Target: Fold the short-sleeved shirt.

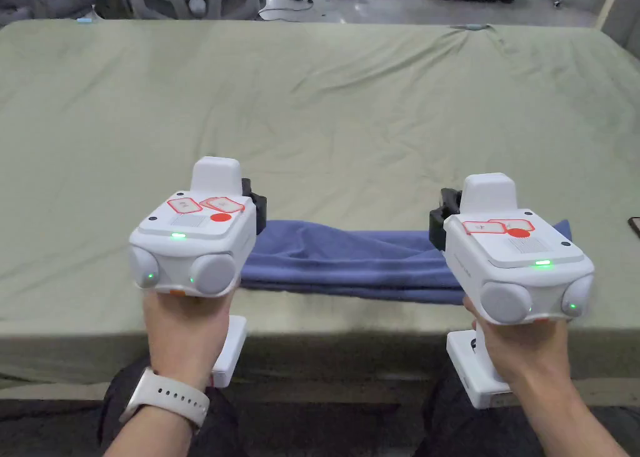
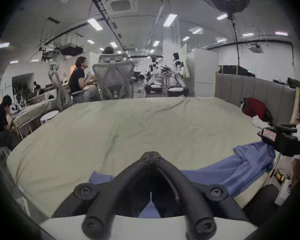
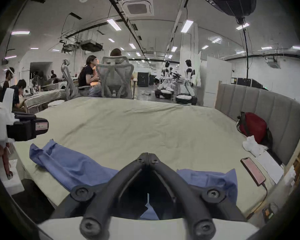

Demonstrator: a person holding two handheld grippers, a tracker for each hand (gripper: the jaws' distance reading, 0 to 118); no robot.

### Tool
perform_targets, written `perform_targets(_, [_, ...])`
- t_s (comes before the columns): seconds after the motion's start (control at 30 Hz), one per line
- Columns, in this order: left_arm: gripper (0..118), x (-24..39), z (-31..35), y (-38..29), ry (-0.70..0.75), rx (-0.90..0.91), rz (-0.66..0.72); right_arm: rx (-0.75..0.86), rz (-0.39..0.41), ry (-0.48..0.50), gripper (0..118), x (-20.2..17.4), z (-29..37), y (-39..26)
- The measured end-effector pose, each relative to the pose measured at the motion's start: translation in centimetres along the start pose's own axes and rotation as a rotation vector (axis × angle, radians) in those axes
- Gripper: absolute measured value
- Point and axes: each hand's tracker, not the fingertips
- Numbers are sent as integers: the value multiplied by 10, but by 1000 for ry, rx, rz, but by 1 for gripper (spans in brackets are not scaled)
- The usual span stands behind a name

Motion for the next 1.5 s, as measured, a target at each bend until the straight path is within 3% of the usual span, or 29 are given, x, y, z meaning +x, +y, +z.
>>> perform_targets(0.1, [0, -47, 10, -12, 27, -61, 183, -4, -2, 15, 0, -7, 1, 3])
perform_targets(0.17, [40, -81, 11, -26, 3, -120, 307, -10, -1, 28, 0, -12, -2, 2])
perform_targets(0.23, [107, -112, 7, -43, -15, -167, 420, -18, 8, 32, 0, -21, -4, 2])
perform_targets(0.27, [118, -127, 6, -53, -15, -168, 500, -21, 11, 35, 0, -24, -6, 1])
perform_targets(0.4, [115, -163, -21, -89, -267, -284, 906, -47, 16, 50, 0, -35, -15, 0])
perform_targets(0.53, [114, -163, -44, -107, -382, -246, 1064, -74, 14, 64, 0, -40, -22, 0])
perform_targets(0.57, [107, -162, -48, -104, -437, -246, 1114, -90, -9, 69, 0, -39, -24, -1])
perform_targets(0.6, [92, -157, -56, -103, -499, -240, 1161, -97, -19, 68, 0, -38, -25, -2])
perform_targets(0.7, [37, -132, -76, -109, -488, -364, 1227, -110, -16, 54, 0, -36, -29, -4])
perform_targets(0.73, [23, -129, -83, -108, -445, -349, 1183, -115, -19, 52, 0, -34, -29, -4])
perform_targets(0.8, [16, -125, -79, -103, -326, -342, 1115, -123, -27, 44, 0, -31, -29, -4])
perform_targets(0.9, [12, -145, -52, -78, -199, -133, 1086, -124, -29, 33, 0, -24, -26, -2])
perform_targets(1.0, [12, -174, -44, -44, -42, -132, 779, -126, -20, 34, 0, -21, -24, -1])
perform_targets(1.1, [12, -181, -31, -19, 67, -107, 572, -120, -21, 34, 0, -16, -24, 0])
perform_targets(1.2, [12, -140, -21, 0, 47, -106, 289, -113, -43, 31, 0, -9, -22, -1])
perform_targets(1.37, [12, -18, -23, -8, -27, -123, -266, -100, -57, 29, 0, 2, -15, -3])
perform_targets(1.5, [10, 53, -50, -42, -80, -226, -497, -92, -63, 29, 0, 12, -9, -7])
